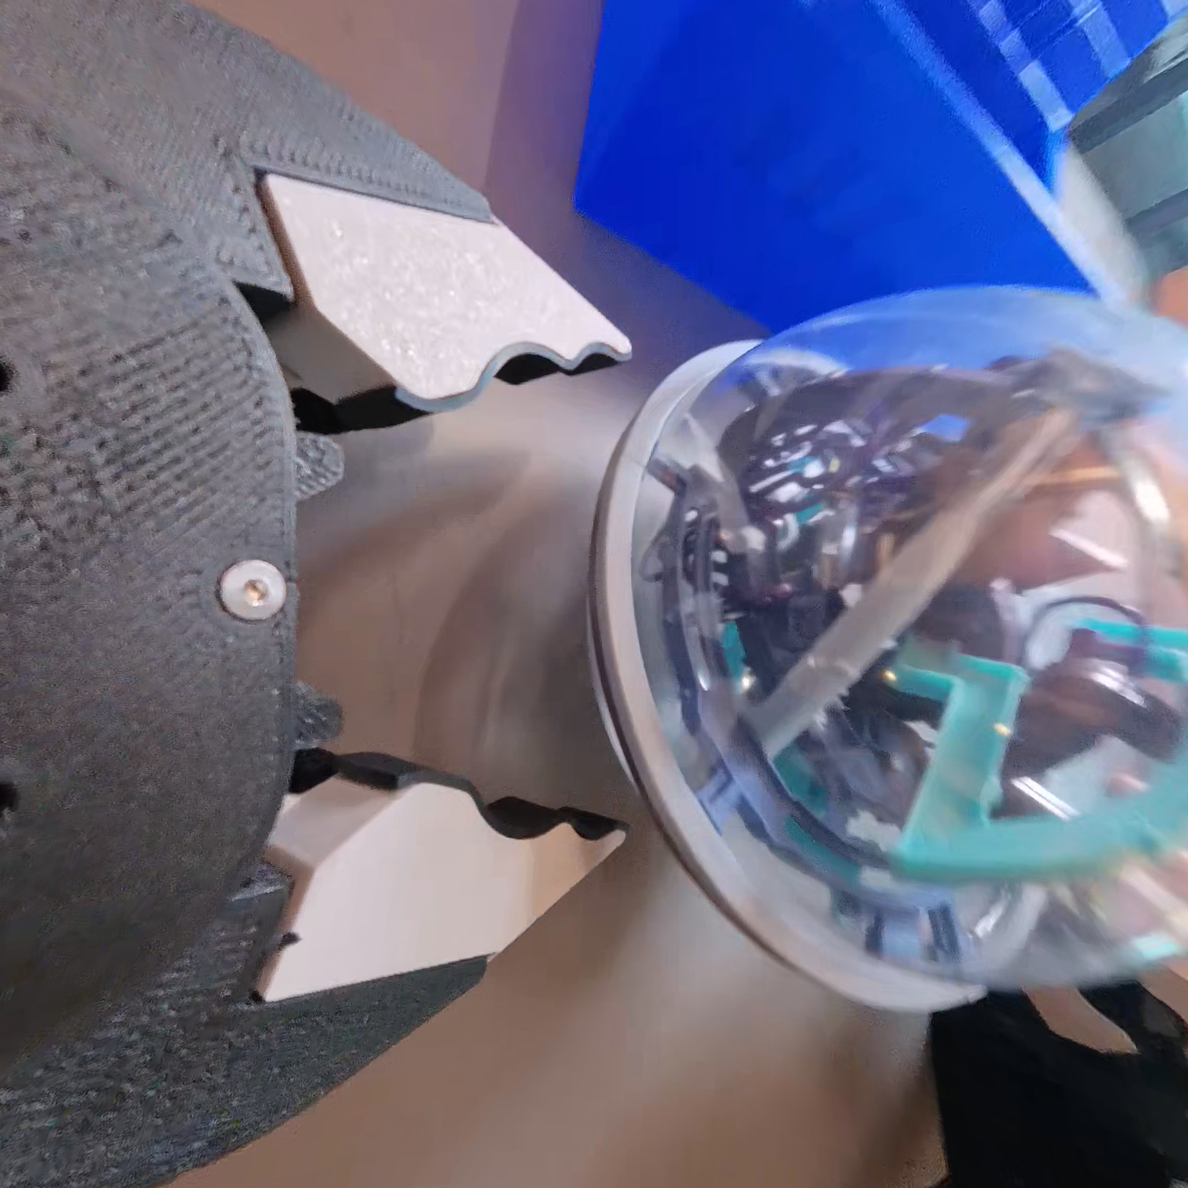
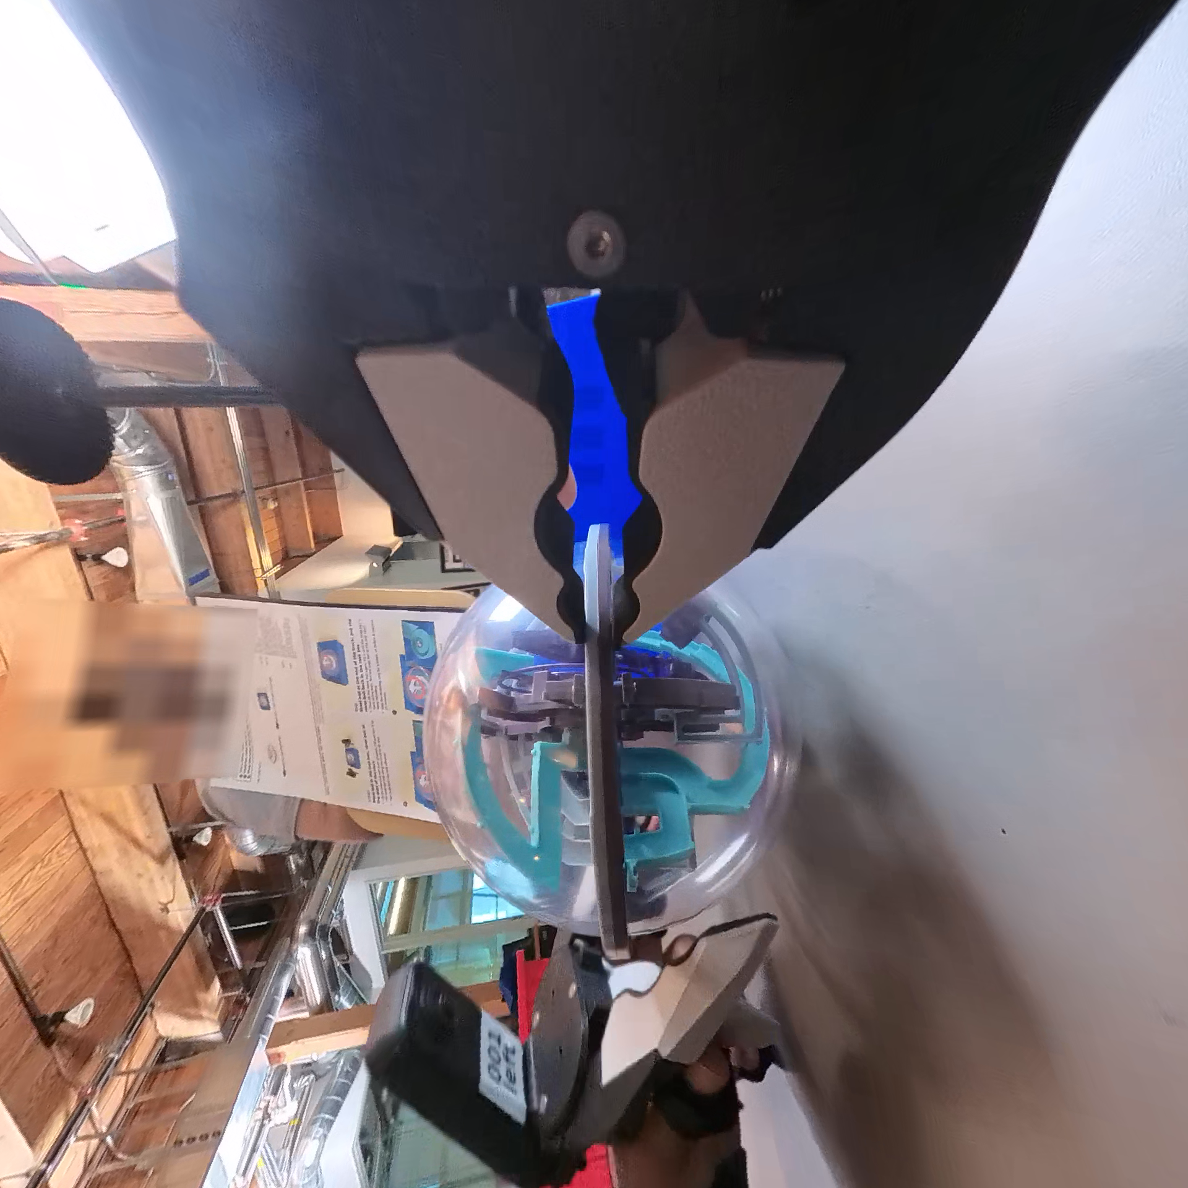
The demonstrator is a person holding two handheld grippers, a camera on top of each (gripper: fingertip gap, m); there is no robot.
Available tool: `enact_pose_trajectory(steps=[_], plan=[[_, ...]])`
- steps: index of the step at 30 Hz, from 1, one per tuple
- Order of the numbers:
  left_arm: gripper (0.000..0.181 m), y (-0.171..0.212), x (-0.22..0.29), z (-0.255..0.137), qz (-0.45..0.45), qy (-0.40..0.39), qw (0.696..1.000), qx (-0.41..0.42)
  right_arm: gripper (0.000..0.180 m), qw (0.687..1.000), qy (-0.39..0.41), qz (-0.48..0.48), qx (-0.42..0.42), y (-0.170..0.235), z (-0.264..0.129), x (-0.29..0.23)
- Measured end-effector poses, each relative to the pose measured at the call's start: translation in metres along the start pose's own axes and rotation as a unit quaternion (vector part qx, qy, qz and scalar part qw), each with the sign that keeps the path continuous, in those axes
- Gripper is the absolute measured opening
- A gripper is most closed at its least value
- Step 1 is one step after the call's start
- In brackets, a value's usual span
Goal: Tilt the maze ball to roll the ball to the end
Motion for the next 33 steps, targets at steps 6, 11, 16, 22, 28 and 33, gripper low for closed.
enact_pose_trajectory(steps=[6,11,16,22,28,33], plan=[[0.13,-0.011,-0.001,0.005,-0.042,0.073,0.996,0.034,0.006,1.0,0.009,-0.01,0.005,0.002,0.0,-0.003],[0.132,-0.027,-0.002,-0.003,-0.08,0.087,0.986,0.114,0.006,0.999,0.027,-0.019,0.007,0.002,-0.001,-0.001],[0.128,-0.061,-0.003,-0.023,-0.083,0.072,0.98,0.166,0.006,0.999,0.048,-0.009,0.017,-0.001,-0.002,0.034],[0.134,-0.127,-0.002,-0.061,-0.037,0.023,0.977,0.207,0.006,0.995,0.079,-0.043,0.042,-0.019,-0.006,0.111],[0.135,-0.202,0.005,-0.11,0.006,-0.01,0.972,0.237,0.007,0.992,0.095,-0.041,0.073,-0.039,-0.017,0.192],[0.135,-0.255,0.013,-0.146,0.021,-0.023,0.961,0.274,0.007,0.988,0.11,-0.01,0.111,-0.054,-0.026,0.247]])
Point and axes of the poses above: each gripper's, where its closed fingertips meet, z out along the fingers, y out of its underside, x = y × z across the jaws, the point moved 4 cm from there along -z, back along the fingers
